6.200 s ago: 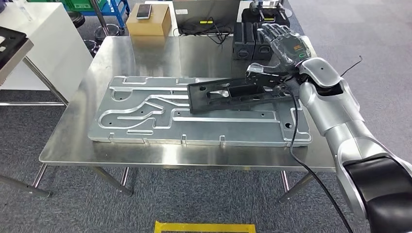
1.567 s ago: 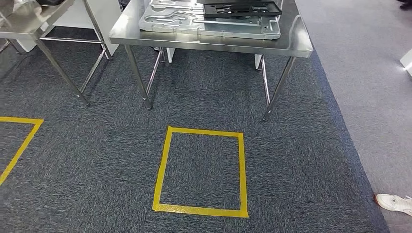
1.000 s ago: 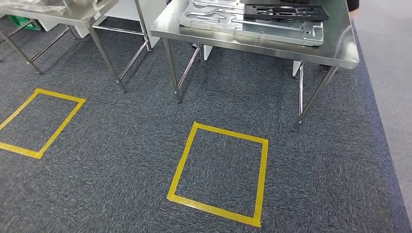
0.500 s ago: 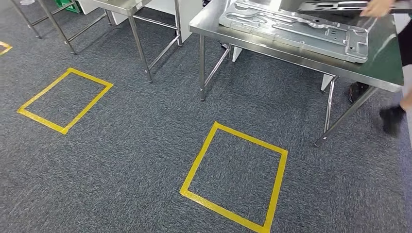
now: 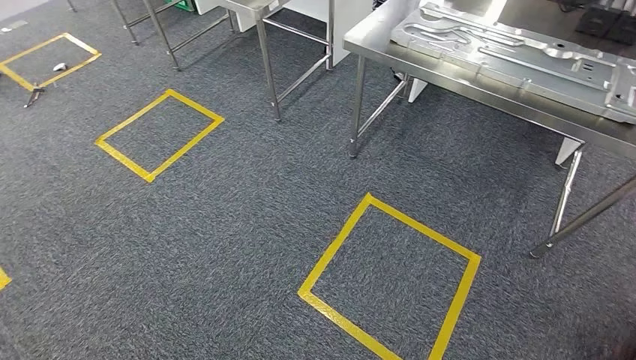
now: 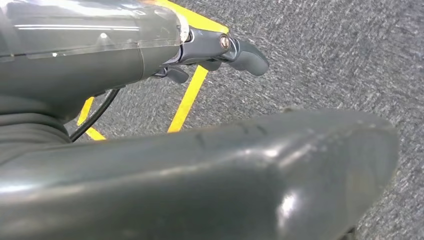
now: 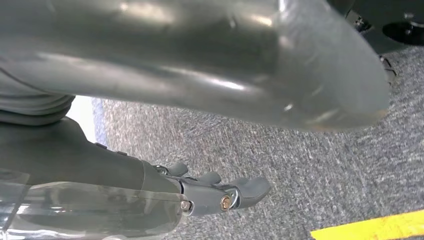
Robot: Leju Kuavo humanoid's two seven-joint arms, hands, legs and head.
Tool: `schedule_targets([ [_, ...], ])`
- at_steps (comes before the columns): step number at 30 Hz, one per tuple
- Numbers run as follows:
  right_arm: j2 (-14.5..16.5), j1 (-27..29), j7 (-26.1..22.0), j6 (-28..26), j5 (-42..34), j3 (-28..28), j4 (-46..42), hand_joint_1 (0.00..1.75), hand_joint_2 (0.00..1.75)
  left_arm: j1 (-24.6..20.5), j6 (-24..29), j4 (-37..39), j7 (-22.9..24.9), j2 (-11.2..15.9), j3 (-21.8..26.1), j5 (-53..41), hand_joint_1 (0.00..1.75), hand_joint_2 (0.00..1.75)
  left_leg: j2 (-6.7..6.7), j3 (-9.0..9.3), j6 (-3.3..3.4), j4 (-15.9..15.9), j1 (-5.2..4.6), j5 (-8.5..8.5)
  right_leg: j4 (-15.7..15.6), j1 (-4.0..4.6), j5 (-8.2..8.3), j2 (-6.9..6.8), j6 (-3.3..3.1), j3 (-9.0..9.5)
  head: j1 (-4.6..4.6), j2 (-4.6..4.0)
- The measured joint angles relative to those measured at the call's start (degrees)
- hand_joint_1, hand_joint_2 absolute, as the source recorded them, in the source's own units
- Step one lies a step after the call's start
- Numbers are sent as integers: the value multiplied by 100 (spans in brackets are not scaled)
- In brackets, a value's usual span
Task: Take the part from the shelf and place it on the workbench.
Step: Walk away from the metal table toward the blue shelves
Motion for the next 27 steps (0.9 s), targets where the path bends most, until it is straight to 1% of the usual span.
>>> schedule_targets([
  [1,2,-1,-3,-14,-99,-21,0,0,0,-29,-32,0,-5,2,-6,-38,0,0,19,5,-7,18,6,52,1,2,-3,-87,3,2,0,0],
  [2,9,-8,-8,-27,-186,-50,0,0,0,-62,-73,0,20,9,-14,-86,0,0,52,135,-4,-209,8,203,1,3,-6,-164,8,8,0,0],
  [3,27,-15,-8,-30,-246,-79,0,0,0,-102,-116,0,41,20,-26,-130,0,0,128,364,12,-622,6,405,1,6,-11,-234,16,19,0,0],
  [4,54,-24,3,-21,-271,-100,0,0,0,-148,-155,0,47,33,-39,-167,0,0,280,602,48,-1073,-12,562,5,20,-20,-296,30,32,0,0],
  [5,92,-31,27,-6,-283,-115,1,0,0,-196,-194,0,42,50,-55,-214,0,0,401,782,88,-1423,-31,673,8,35,-29,-351,51,45,0,0],
  [6,136,-42,61,9,-301,-130,2,0,0,-232,-235,0,39,69,-86,-277,0,0,491,884,127,-1635,-50,721,10,48,-37,-402,76,58,0,0],
  [7,186,-55,109,22,-338,-150,4,0,0,-246,-278,0,65,97,-124,-356,0,0,519,904,161,-1705,-67,719,8,58,-43,-451,103,73,0,0],
  [8,243,-73,160,31,-390,-181,5,0,0,-238,-324,0,123,132,-166,-438,0,0,450,895,185,-1710,-70,734,-2,59,-43,-501,130,93,0,0],
  [9,296,-88,214,36,-448,-220,7,0,0,-211,-361,0,199,169,-209,-504,0,0,388,908,212,-1736,-52,757,2,51,-58,-499,163,110,0,0],
  [10,342,-90,261,41,-502,-261,10,0,0,-170,-390,0,276,209,-245,-546,0,0,325,924,246,-1767,-34,788,53,41,-115,-393,190,103,-1,0],
  [11,381,-84,298,44,-543,-303,13,0,0,-128,-409,0,327,244,-272,-565,0,0,264,935,280,-1798,-16,821,211,30,-238,-224,210,40,-1,0],
  [12,407,-68,326,50,-570,-342,17,0,0,-90,-421,0,352,278,-293,-575,0,0,199,939,307,-1819,0,850,499,15,-423,-26,224,-91,-1,0],
  [13,423,-51,340,60,-586,-377,21,0,0,-60,-430,0,362,303,-307,-579,0,0,129,920,327,-1820,-6,861,885,9,-633,134,228,-277,-1,0],
  [14,434,-38,351,72,-594,-407,25,0,0,-42,-434,0,368,327,-314,-579,0,0,49,898,335,-1813,-11,868,1290,6,-806,205,231,-477,0,0],
  [15,437,-27,355,87,-599,-431,27,0,0,-27,-438,0,376,343,-319,-579,0,0,-45,885,337,-1803,-14,870,1579,4,-879,229,237,-625,0,0],
  [16,438,-19,357,100,-602,-448,28,0,0,-12,-439,0,384,355,-327,-579,0,0,-139,878,333,-1788,-13,868,1664,1,-832,237,240,-681,0,0],
  [17,438,-13,358,111,-604,-462,29,0,0,2,-440,0,394,365,-335,-579,0,0,-235,877,322,-1768,-9,862,1510,-8,-668,251,242,-626,0,0],
  [18,439,-9,359,120,-606,-474,29,0,0,13,-440,0,402,371,-343,-579,0,0,-328,876,304,-1740,-5,850,1154,-26,-430,304,244,-476,0,0],
  [19,440,-4,361,126,-608,-488,31,0,0,18,-438,0,413,374,-350,-579,0,0,-412,868,278,-1706,-4,833,760,-51,-244,432,244,-303,0,0],
  [20,445,-3,377,137,-613,-506,34,0,0,16,-425,0,436,377,-355,-573,0,0,-491,848,243,-1662,-9,812,434,-69,-115,547,239,-167,0,0],
  [21,452,-5,423,162,-619,-522,38,0,0,14,-393,0,469,386,-357,-549,0,0,-552,824,204,-1631,-14,800,242,-78,-61,636,226,-90,0,0],
  [22,461,-9,527,204,-624,-540,40,0,0,15,-344,0,514,402,-352,-498,0,0,-604,794,160,-1620,-10,797,185,-67,-75,674,200,-69,0,0],
  [24,486,-25,886,319,-628,-573,43,0,0,37,-241,0,545,456,-313,-341,0,0,-690,762,73,-1632,16,808,160,-47,-56,557,120,-64,0,0],
  [25,498,-25,1101,372,-623,-588,43,0,0,56,-207,0,503,484,-284,-252,0,0,-645,742,41,-1600,25,784,136,-45,-45,492,73,-50,0,0],
  [26,509,-20,1299,426,-600,-602,44,0,0,70,-183,0,418,517,-247,-163,0,0,-525,685,17,-1472,25,701,111,-49,-35,419,30,-38,0,0],
  [27,517,-6,1455,485,-554,-612,44,0,0,77,-159,-1,309,552,-205,-75,0,0,-359,568,-4,-1217,22,553,90,-49,-29,340,-5,-31,-1,0],
])
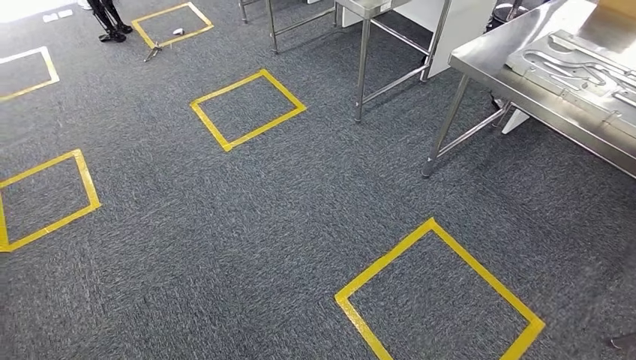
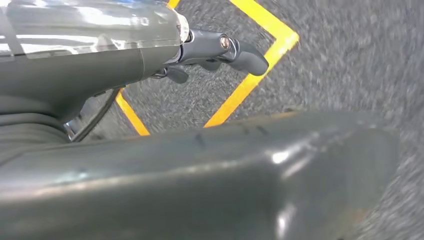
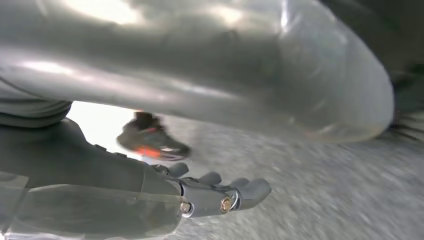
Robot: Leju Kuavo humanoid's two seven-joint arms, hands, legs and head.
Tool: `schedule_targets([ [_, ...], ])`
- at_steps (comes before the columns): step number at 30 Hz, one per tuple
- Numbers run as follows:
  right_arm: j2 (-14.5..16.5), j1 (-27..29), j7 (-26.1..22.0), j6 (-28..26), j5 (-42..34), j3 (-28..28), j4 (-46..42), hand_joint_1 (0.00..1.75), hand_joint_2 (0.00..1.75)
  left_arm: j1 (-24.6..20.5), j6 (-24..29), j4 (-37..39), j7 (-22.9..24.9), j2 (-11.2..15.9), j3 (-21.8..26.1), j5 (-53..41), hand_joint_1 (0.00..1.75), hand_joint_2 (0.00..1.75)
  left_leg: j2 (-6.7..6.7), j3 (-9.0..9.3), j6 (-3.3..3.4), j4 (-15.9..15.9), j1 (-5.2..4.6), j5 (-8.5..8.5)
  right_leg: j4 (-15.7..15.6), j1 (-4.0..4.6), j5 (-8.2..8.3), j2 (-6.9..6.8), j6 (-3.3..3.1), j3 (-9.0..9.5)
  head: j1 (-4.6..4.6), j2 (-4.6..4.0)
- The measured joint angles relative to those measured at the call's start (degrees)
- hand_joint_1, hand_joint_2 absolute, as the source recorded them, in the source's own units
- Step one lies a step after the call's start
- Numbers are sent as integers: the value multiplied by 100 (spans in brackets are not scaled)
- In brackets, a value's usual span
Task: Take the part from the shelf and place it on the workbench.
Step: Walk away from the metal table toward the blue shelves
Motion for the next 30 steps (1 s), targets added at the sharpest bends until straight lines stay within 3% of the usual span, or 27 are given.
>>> schedule_targets([
  [2,-5,36,136,133,160,-4,0,0,0,10,67,-1,-228,55,99,143,0,0,293,-383,-34,785,-5,-384,-4,31,-10,-171,-37,0,0,0],
  [3,-11,50,117,189,248,7,0,0,0,20,101,-2,-321,72,147,185,0,0,346,-546,-46,1120,-4,-505,-3,45,-16,-260,-44,-1,-1,0],
  [4,-18,56,50,229,332,25,0,0,0,38,136,-2,-402,79,182,206,0,0,369,-618,-48,1273,-3,-522,-2,56,-23,-343,-46,0,-1,0],
  [5,-23,55,-57,248,410,52,0,0,0,59,168,-2,-475,84,208,214,0,0,387,-567,-40,1184,-3,-426,-2,63,-28,-420,-45,4,-1,0],
  [6,-25,51,-200,252,493,89,0,0,0,78,198,-2,-546,88,223,217,0,0,428,-393,-23,863,-7,-247,-2,68,-35,-491,-38,15,-1,0],
  [8,-25,31,-535,186,683,195,0,0,0,92,255,-2,-695,93,240,205,0,0,700,65,51,11,-39,88,-2,88,-57,-623,-6,53,-1,0],
  [10,-31,-21,-816,20,821,317,0,0,0,85,273,-2,-796,89,244,127,0,0,884,268,136,-400,-82,197,-5,106,-76,-728,55,92,-1,0],
  [12,-45,-124,-1012,-200,788,380,-1,0,0,93,224,-2,-763,93,234,-35,0,0,776,260,203,-434,-92,217,-30,108,-78,-820,127,130,-1,0],
  [14,-108,-240,-1210,-394,617,375,-3,0,0,103,110,-2,-554,106,200,-229,0,0,646,288,270,-511,-68,285,62,91,-174,-640,197,118,1,0],
  [16,-213,-313,-1425,-524,445,333,-4,0,0,87,-10,-2,-261,118,155,-374,0,0,513,291,326,-564,-48,346,584,70,-503,-274,231,-115,1,0],
  [17,-267,-332,-1523,-561,390,304,-4,0,0,75,-53,-2,-127,122,138,-411,0,0,437,276,347,-566,-52,360,981,68,-698,-163,231,-308,1,0],
  [18,-316,-340,-1593,-581,360,279,-4,0,0,66,-78,-2,-22,126,126,-417,0,0,350,265,356,-563,-58,365,1333,69,-822,-119,230,-484,1,0],
  [19,-360,-341,-1638,-587,352,263,-4,0,0,63,-90,-1,57,126,119,-400,0,0,256,261,360,-558,-65,368,1531,69,-835,-103,225,-593,1,0],
  [20,-397,-334,-1649,-587,353,252,-4,0,0,65,-91,-1,108,120,117,-365,0,0,161,264,361,-550,-72,368,1505,71,-726,-92,214,-601,1,0],
  [21,-422,-316,-1624,-590,357,243,-4,0,0,68,-87,0,138,104,117,-330,0,0,67,271,359,-541,-77,367,1252,77,-518,-63,191,-505,1,0],
  [22,-446,-288,-1578,-596,351,227,-4,0,0,71,-83,1,159,80,118,-304,0,0,-20,276,356,-533,-80,364,841,84,-266,20,153,-339,1,0],
  [24,-501,-217,-1414,-621,318,177,-3,0,0,61,-81,5,208,-4,118,-304,0,0,-163,258,327,-511,-83,358,136,95,41,287,76,-62,1,0],
  [26,-538,-165,-1241,-634,227,113,-1,0,0,49,-76,11,280,-87,114,-324,0,0,-282,214,266,-502,-57,361,-85,114,78,391,49,13,1,0],
  [27,-540,-148,-1178,-626,148,70,0,0,0,50,-72,13,311,-113,112,-324,0,0,-347,195,229,-513,-44,369,-114,118,90,323,49,26,1,0],
  [28,-544,-131,-1130,-607,54,13,0,0,0,57,-67,16,335,-140,111,-317,0,0,-318,185,203,-497,-42,362,-155,109,103,253,37,52,1,0],
  [30,-549,-86,-1082,-563,-84,-104,0,0,0,55,-61,20,359,-176,111,-296,0,0,-41,59,157,-234,-58,197,-244,76,123,100,-4,118,-1,0],
])
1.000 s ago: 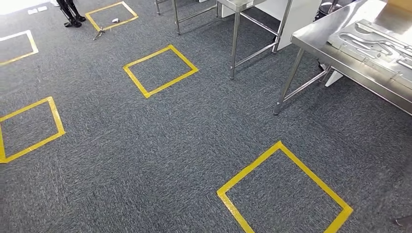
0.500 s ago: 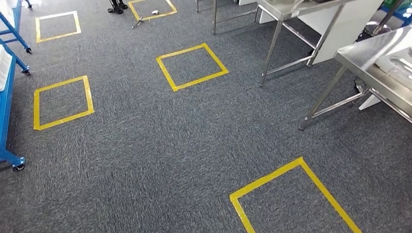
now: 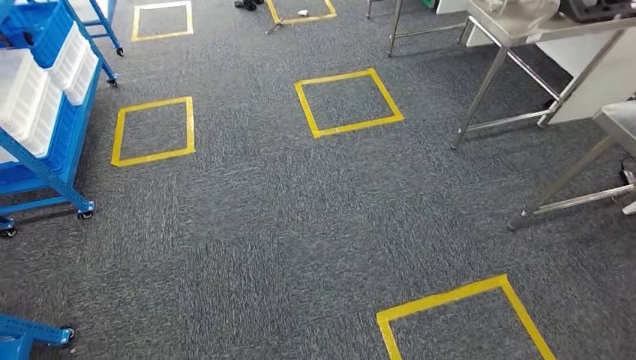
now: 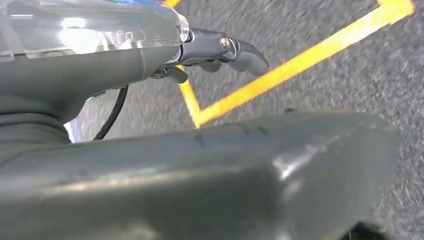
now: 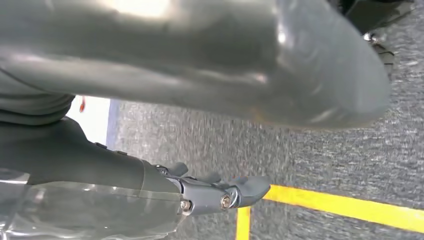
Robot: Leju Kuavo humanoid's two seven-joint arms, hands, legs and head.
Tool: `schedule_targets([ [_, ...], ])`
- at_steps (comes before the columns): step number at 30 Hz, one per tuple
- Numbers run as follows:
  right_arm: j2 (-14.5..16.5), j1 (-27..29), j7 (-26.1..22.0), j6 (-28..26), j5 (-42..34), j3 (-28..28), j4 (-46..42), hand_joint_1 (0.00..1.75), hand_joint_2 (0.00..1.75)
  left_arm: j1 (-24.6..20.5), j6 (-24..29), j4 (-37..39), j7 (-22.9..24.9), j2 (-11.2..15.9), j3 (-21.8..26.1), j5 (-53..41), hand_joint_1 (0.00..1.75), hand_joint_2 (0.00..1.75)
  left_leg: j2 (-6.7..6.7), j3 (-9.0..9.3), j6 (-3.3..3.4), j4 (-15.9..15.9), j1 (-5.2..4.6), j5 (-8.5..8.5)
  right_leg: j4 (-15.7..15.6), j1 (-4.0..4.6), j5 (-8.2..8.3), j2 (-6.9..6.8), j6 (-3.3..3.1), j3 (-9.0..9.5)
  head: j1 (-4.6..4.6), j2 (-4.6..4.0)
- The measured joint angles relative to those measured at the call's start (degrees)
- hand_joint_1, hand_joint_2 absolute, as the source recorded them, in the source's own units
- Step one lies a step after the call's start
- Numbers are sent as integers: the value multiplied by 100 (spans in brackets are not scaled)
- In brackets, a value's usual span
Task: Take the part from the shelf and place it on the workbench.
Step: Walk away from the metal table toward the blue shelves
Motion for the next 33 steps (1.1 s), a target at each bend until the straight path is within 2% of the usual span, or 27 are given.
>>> schedule_targets([
  [1,-3,25,9,13,-33,-53,0,0,0,-14,2,1,5,-11,0,7,0,0,191,-149,-21,316,7,-173,-25,-6,-1,-90,-17,25,0,0],
  [2,-9,45,13,16,-50,-96,0,0,0,-30,2,1,8,-19,0,11,0,0,312,-350,-53,707,20,-370,-30,-3,-14,-174,-31,37,-1,0],
  [3,-19,58,17,16,-58,-133,0,0,0,-43,2,1,9,-21,0,14,0,0,363,-549,-86,1089,45,-526,-29,0,-26,-264,-30,43,-1,0],
  [4,-26,64,21,15,-65,-166,0,0,0,-44,2,1,10,-21,0,15,0,0,388,-680,-117,1338,72,-588,-27,-1,-40,-347,-21,52,0,0],
  [5,-32,65,28,15,-70,-194,0,0,0,-39,2,1,9,-21,1,24,0,0,408,-695,-147,1361,100,-530,-24,-6,-56,-425,-4,66,-1,0],
  [6,-35,63,41,14,-79,-219,0,0,0,-31,-2,1,-7,-21,3,51,0,0,444,-589,-173,1156,127,-376,-19,-15,-76,-498,18,88,-1,0],
  [8,-51,62,92,9,-101,-271,-2,0,0,-36,-16,2,-106,-33,21,135,0,0,648,-152,-202,344,154,5,9,-26,-138,-634,92,144,-1,0],
  [9,-73,64,123,8,-107,-293,-4,0,0,-48,-21,3,-187,-45,33,181,0,0,735,14,-178,30,152,115,28,-21,-176,-694,139,167,0,0],
  [10,-105,62,146,8,-103,-312,-7,0,0,-59,-21,4,-268,-61,50,213,0,0,792,109,-138,-155,140,161,42,-13,-208,-746,188,187,0,0],
  [12,-170,45,161,18,-58,-331,-10,0,0,-63,-8,5,-398,-93,80,280,0,0,721,101,-26,-194,101,145,38,-17,-237,-834,272,224,1,0],
  [13,-199,34,147,22,-26,-334,-11,0,0,-58,-1,5,-448,-109,98,312,0,0,665,100,23,-200,93,146,35,-40,-251,-840,313,243,1,0],
  [15,-266,26,73,22,47,-334,-14,0,0,-56,-6,6,-543,-151,121,357,0,0,555,107,104,-225,86,166,213,-82,-405,-634,365,184,1,0],
  [17,-334,42,-69,2,162,-328,-17,0,0,-75,-30,8,-601,-210,129,365,0,0,441,113,163,-237,69,181,848,-82,-748,-330,359,-132,1,0],
  [18,-358,55,-150,-14,239,-312,-17,0,0,-87,-42,10,-601,-238,132,367,0,0,378,110,186,-236,51,182,1249,-70,-903,-256,344,-349,1,0],
  [19,-384,68,-233,-35,329,-283,-17,0,0,-93,-51,14,-583,-271,137,370,0,0,302,114,204,-235,31,180,1564,-57,-977,-224,326,-536,1,0],
  [20,-398,78,-306,-61,424,-235,-17,0,0,-94,-55,19,-552,-298,150,382,0,0,222,123,216,-234,11,176,1699,-45,-938,-207,303,-645,1,0],
  [21,-413,84,-367,-88,512,-180,-16,0,0,-91,-59,23,-517,-320,169,396,0,0,137,139,221,-234,-8,172,1614,-31,-784,-187,271,-655,1,0],
  [22,-424,85,-410,-109,588,-125,-16,0,0,-88,-59,27,-487,-341,192,414,0,0,53,159,222,-233,-21,168,1338,-14,-552,-140,227,-575,1,0],
  [24,-464,88,-441,-126,687,-38,-15,0,0,-88,-60,32,-446,-383,228,449,0,0,-97,170,214,-227,-37,160,600,18,-116,127,128,-333,1,0],
  [25,-489,88,-433,-123,714,-5,-15,0,0,-95,-60,34,-427,-402,238,463,0,0,-165,159,201,-222,-41,157,352,28,-5,229,99,-250,1,0],
  [26,-511,80,-420,-119,733,23,-15,0,0,-96,-60,36,-406,-416,247,474,0,0,-230,142,179,-219,-39,156,225,36,30,288,80,-212,1,0],
  [28,-536,49,-395,-113,755,68,-16,0,0,-81,-60,36,-372,-423,270,488,0,0,-347,118,115,-223,-35,160,172,36,33,182,67,-186,1,0],
  [29,-539,36,-387,-112,763,87,-16,0,0,-64,-60,36,-363,-423,281,492,0,0,-291,102,86,-186,-39,133,131,28,44,113,49,-159,1,0],
  [30,-540,38,-384,-112,770,104,-16,0,0,-54,-60,36,-357,-423,291,497,0,0,-164,46,60,-60,-47,52,89,18,56,37,23,-130,0,0],
  [32,-541,64,-362,-106,788,130,-15,0,0,-57,-58,36,-328,-423,320,519,0,0,195,-223,16,516,-47,-274,36,21,61,-145,-23,-85,-1,0],
  [33,-542,78,-328,-95,806,141,-15,0,0,-64,-56,36,-302,-423,342,548,0,0,300,-417,-11,909,-31,-460,38,31,51,-236,-39,-81,-2,0],
])
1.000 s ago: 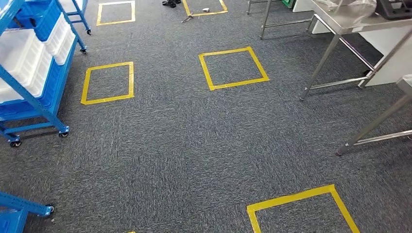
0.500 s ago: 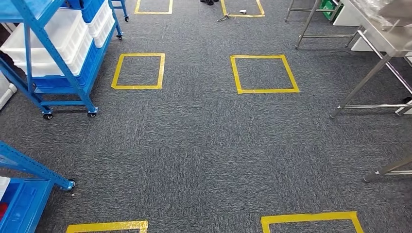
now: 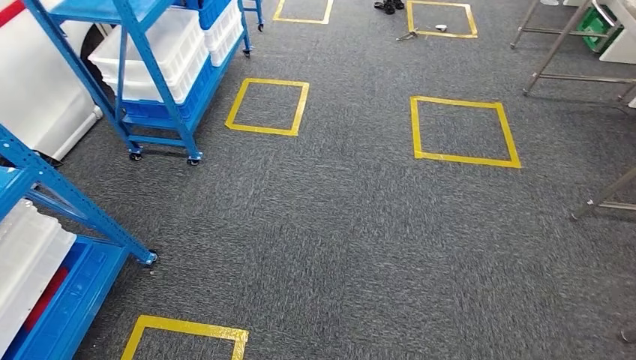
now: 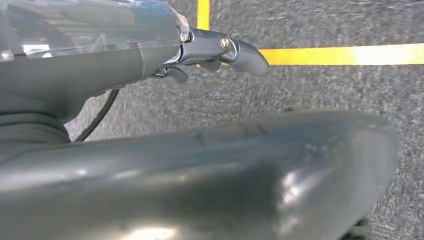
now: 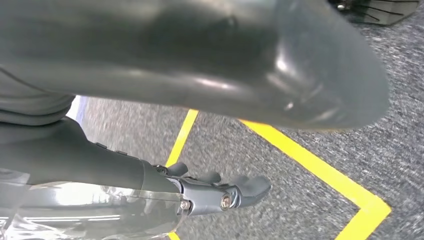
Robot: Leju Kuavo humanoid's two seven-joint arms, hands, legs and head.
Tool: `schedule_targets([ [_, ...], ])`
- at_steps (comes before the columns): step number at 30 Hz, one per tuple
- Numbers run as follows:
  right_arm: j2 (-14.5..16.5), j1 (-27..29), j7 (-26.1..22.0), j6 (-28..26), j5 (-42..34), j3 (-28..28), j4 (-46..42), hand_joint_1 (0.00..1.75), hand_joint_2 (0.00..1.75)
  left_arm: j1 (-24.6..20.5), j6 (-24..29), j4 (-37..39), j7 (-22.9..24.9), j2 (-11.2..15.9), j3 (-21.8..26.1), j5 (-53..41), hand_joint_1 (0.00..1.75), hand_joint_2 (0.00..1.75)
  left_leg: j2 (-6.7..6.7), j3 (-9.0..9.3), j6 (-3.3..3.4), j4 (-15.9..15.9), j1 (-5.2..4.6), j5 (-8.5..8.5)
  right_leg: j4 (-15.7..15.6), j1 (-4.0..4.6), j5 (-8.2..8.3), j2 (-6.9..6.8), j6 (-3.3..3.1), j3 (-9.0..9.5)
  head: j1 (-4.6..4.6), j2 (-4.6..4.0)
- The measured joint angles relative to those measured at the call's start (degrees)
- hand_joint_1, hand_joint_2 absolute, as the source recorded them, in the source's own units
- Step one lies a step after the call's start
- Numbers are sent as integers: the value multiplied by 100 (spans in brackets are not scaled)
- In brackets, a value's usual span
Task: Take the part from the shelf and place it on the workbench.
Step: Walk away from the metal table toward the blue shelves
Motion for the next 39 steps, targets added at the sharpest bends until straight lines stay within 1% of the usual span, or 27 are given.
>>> schedule_targets([
  [2,-1,8,119,59,56,31,0,0,0,6,11,0,52,0,56,96,0,0,85,-240,-51,484,45,-141,10,12,-22,-173,-1,5,1,0],
  [3,0,4,178,93,86,50,0,0,0,15,20,0,74,0,93,153,0,0,113,-207,-72,424,65,-52,20,10,-36,-251,9,10,1,0],
  [4,3,-4,220,124,111,70,0,0,0,23,29,0,96,1,131,198,0,0,158,-55,-85,138,79,124,33,5,-52,-324,24,18,1,0],
  [6,13,-40,244,147,146,114,0,0,0,20,42,0,152,0,195,253,0,0,424,374,-67,-671,76,451,73,14,-96,-454,73,44,1,0],
  [8,28,-121,201,122,144,148,-1,0,0,1,42,0,202,-9,220,227,0,0,600,571,11,-1075,48,553,101,35,-130,-554,133,67,1,0],
  [10,52,-223,84,57,76,157,-3,0,0,-9,29,0,223,-17,217,99,0,0,499,551,96,-1100,25,563,98,29,-140,-649,197,90,1,0],
  [11,67,-259,-3,11,19,155,-5,0,0,-7,23,0,210,-18,201,7,0,0,437,560,132,-1124,27,583,114,10,-162,-618,237,102,1,0],
  [13,99,-268,-178,-72,-93,144,-7,0,0,-21,27,0,107,-19,155,-167,0,0,308,576,204,-1172,41,636,379,-31,-374,-339,296,8,1,0],
  [15,126,-203,-235,-84,-149,124,-5,0,0,-75,46,0,-129,-13,103,-250,0,0,160,558,252,-1182,38,673,1101,-50,-773,-29,317,-328,2,0],
  [16,139,-164,-200,-53,-155,113,-3,0,0,-113,60,-1,-270,-4,77,-260,0,0,72,545,262,-1179,30,684,1483,-51,-921,20,319,-516,2,0],
  [17,155,-126,-133,0,-153,102,0,0,0,-154,71,-1,-397,10,53,-259,0,0,-20,539,265,-1174,24,689,1728,-51,-965,38,318,-645,2,0],
  [18,174,-94,-51,61,-143,94,3,0,0,-196,85,-2,-487,28,34,-255,0,0,-112,538,259,-1167,20,692,1748,-52,-883,46,311,-675,2,0],
  [19,196,-71,26,123,-130,89,4,0,0,-242,94,-2,-533,50,23,-254,0,0,-199,542,248,-1159,20,694,1539,-55,-698,63,300,-599,2,0],
  [21,245,-39,113,207,-110,82,5,0,0,-327,100,-2,-519,89,5,-288,0,0,-346,542,210,-1138,14,691,753,-70,-268,248,271,-275,2,0],
  [22,273,-35,129,232,-107,74,6,0,0,-361,96,-2,-486,109,-12,-320,0,0,-403,531,180,-1126,8,690,436,-75,-134,345,256,-149,2,0],
  [24,327,-37,131,246,-116,50,7,0,0,-389,85,-2,-431,148,-62,-375,0,0,-488,497,109,-1117,7,696,211,-59,-79,434,218,-70,1,0],
  [25,354,-46,131,247,-121,41,7,0,0,-383,81,-2,-420,165,-88,-389,0,0,-538,478,70,-1123,14,705,202,-48,-65,372,187,-73,1,0],
  [26,380,-52,131,247,-125,37,7,0,0,-370,80,-2,-417,182,-107,-394,0,0,-519,464,39,-1108,21,699,185,-48,-50,307,148,-66,1,0],
  [28,421,-45,131,247,-125,36,7,0,0,-350,80,-2,-415,205,-126,-397,0,0,-284,348,-4,-875,17,535,134,-52,-24,161,54,-53,0,0],
  [30,437,-19,131,247,-125,32,7,0,0,-355,80,-2,-415,218,-132,-397,0,0,6,38,-30,-200,20,151,114,-33,-24,-4,-8,-54,-1,0],
  [31,438,-8,131,249,-125,28,7,0,0,-357,80,-2,-415,221,-134,-397,0,0,56,-142,-46,195,31,-25,115,-18,-29,-91,-18,-58,-1,0],
  [32,439,-3,131,251,-126,24,7,0,0,-352,80,-2,-415,225,-135,-397,0,0,79,-265,-62,480,42,-121,116,-8,-33,-177,-21,-60,0,0],
  [33,443,-2,131,255,-126,20,7,0,0,-343,80,-2,-415,228,-136,-398,0,0,97,-280,-74,551,51,-103,118,-1,-36,-258,-20,-61,-1,0],
  [34,448,-5,131,258,-127,17,7,0,0,-334,80,-2,-410,233,-137,-404,0,0,124,-174,-79,380,58,17,120,2,-41,-333,-14,-58,0,0],
  [35,457,-9,130,261,-127,14,7,0,0,-330,79,-2,-398,239,-139,-415,0,0,183,36,-76,12,62,199,123,3,-48,-403,-4,-49,0,0],
  [37,482,-11,133,267,-125,8,7,0,0,-330,79,-2,-353,251,-154,-442,0,0,462,467,-27,-789,43,458,138,24,-74,-528,37,-20,1,0],
  [39,517,-20,185,287,-100,3,7,0,0,-300,80,-2,-309,261,-168,-444,0,0,611,618,46,-1108,12,507,149,47,-94,-630,94,6,1,0],
])
